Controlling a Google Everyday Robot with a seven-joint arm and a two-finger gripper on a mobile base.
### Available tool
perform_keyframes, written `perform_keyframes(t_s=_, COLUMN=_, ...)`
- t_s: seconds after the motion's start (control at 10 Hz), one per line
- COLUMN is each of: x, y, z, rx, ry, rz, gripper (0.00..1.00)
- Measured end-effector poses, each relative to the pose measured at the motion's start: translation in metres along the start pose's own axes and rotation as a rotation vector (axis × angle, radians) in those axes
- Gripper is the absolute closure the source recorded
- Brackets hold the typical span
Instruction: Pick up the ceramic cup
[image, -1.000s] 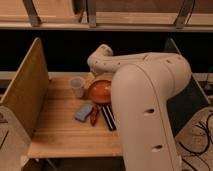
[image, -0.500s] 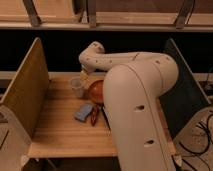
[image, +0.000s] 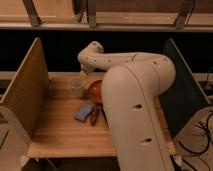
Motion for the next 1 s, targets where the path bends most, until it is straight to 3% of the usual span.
perform_keyframes(t_s=0.4, x=0.005, y=-0.007, z=-0.005, rx=0.022, ry=0.008, rz=0.006, gripper=0.2)
perform_keyframes(t_s=0.7, x=-0.004, y=0.01, z=0.017, rx=-0.027, ry=0.002, rz=-0.01, gripper=0.2)
perform_keyframes(t_s=1.0, x=-0.015, y=0.031, z=0.044, rx=-0.103, ry=-0.001, rz=-0.038, gripper=0.2)
